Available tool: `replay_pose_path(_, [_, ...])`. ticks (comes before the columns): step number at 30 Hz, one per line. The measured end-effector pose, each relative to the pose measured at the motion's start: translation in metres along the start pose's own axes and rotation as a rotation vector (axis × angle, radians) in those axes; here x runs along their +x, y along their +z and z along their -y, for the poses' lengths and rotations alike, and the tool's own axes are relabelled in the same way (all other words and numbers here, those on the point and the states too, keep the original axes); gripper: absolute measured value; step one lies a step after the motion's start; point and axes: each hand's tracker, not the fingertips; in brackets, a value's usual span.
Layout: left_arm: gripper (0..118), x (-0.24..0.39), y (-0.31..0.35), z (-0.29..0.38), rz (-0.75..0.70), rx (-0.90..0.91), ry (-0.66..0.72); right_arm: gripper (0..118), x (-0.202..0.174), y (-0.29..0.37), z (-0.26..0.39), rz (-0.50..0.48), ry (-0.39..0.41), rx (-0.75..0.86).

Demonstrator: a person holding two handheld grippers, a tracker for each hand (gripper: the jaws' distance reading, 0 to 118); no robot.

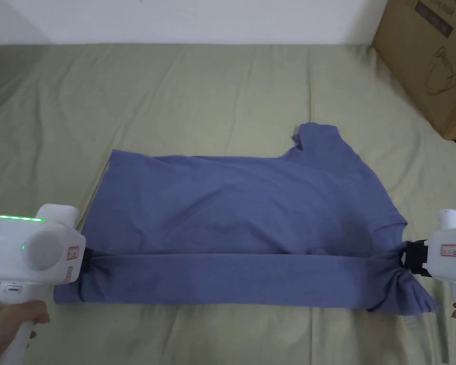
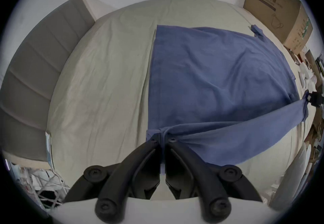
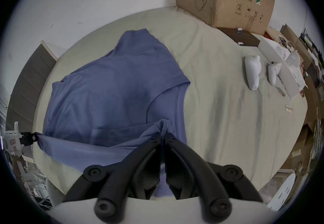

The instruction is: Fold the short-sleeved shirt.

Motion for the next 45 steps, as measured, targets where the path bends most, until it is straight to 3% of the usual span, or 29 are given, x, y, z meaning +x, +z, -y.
replay_pose_path(3, [8,-0.008,-0.021,-0.006,0.014,-0.007,-0.011,2,0.000,-0.010,-0.002,0.003,-0.010,-0.003])
replay_pose_path(5, [52,-0.009,-0.019,-0.006,0.021,-0.001,-0.004,7,-0.006,-0.013,-0.002,0.031,0.038,0.012])
replay_pose_path(6, [81,-0.011,-0.019,-0.005,0.017,0.001,0.005,22,-0.008,-0.013,-0.001,0.042,0.059,0.019])
replay_pose_path(7, [103,-0.014,-0.019,-0.004,0.017,0.002,0.015,60,-0.010,-0.011,-0.001,0.060,0.082,0.031])
replay_pose_path(8, [106,-0.018,-0.017,-0.001,0.024,0.010,0.036,84,-0.011,-0.010,-0.002,0.066,0.087,0.029])
replay_pose_path(11, [104,-0.026,-0.005,0.005,0.038,0.044,0.095,88,-0.014,0.004,-0.001,0.075,0.101,0.065])
replay_pose_path(13, [97,-0.032,0.004,0.010,0.054,0.057,0.103,81,-0.018,0.017,0.001,0.083,0.141,0.104])
replay_pose_path(14, [80,-0.033,0.011,0.015,0.062,0.071,0.110,71,-0.020,0.025,0.003,0.080,0.153,0.117])
replay_pose_path(15, [51,-0.034,0.019,0.021,0.073,0.095,0.114,54,-0.022,0.031,0.005,0.080,0.154,0.125])
replay_pose_path(16, [10,-0.035,0.026,0.027,0.077,0.117,0.120,31,-0.022,0.037,0.008,0.074,0.149,0.142])
replay_pose_path(17, [1,-0.031,0.035,0.034,0.080,0.127,0.124,16,-0.022,0.043,0.012,0.059,0.136,0.159])
replay_pose_path(18, [1,-0.029,0.037,0.041,0.081,0.123,0.119,6,-0.022,0.047,0.016,0.044,0.118,0.160])
replay_pose_path(21, [0,-0.026,0.044,0.066,0.117,0.136,0.139,0,-0.020,0.059,0.036,-0.030,0.031,0.194])
replay_pose_path(25, [0,-0.023,0.037,0.089,0.121,0.134,0.201,0,-0.022,0.057,0.060,-0.057,0.022,0.150])
replay_pose_path(28, [0,-0.020,0.032,0.091,0.116,0.148,0.171,0,-0.025,0.051,0.071,-0.024,0.029,0.136])
replay_pose_path(29, [8,-0.021,0.031,0.087,0.102,0.178,0.142,0,-0.023,0.050,0.074,-0.021,0.017,0.132])
replay_pose_path(30, [27,-0.021,0.028,0.084,0.082,0.182,0.136,0,-0.021,0.050,0.075,-0.032,-0.003,0.128])
replay_pose_path(31, [55,-0.022,0.023,0.080,0.077,0.167,0.144,0,-0.020,0.050,0.076,-0.051,-0.027,0.124])
replay_pose_path(32, [69,-0.024,0.019,0.077,0.084,0.158,0.155,0,-0.019,0.050,0.077,-0.050,-0.042,0.127])
replay_pose_path(34, [78,-0.038,-0.003,0.072,0.128,0.147,0.221,0,-0.018,0.050,0.078,-0.048,-0.038,0.128])
replay_pose_path(38, [72,-0.038,-0.031,0.068,0.169,0.038,0.277,0,-0.019,0.049,0.078,-0.026,-0.020,0.114])
replay_pose_path(41, [63,-0.028,-0.034,0.070,0.133,0.052,0.221,0,-0.020,0.048,0.079,-0.025,-0.020,0.109])
replay_pose_path(42, [54,-0.027,-0.032,0.068,0.127,0.044,0.206,0,-0.020,0.048,0.080,-0.023,-0.024,0.107])
replay_pose_path(44, [14,-0.027,-0.024,0.064,0.110,0.050,0.204,0,-0.019,0.047,0.082,-0.027,-0.032,0.104])
replay_pose_path(45, [7,-0.025,-0.017,0.064,0.110,0.062,0.200,0,-0.019,0.046,0.082,-0.027,-0.034,0.100])
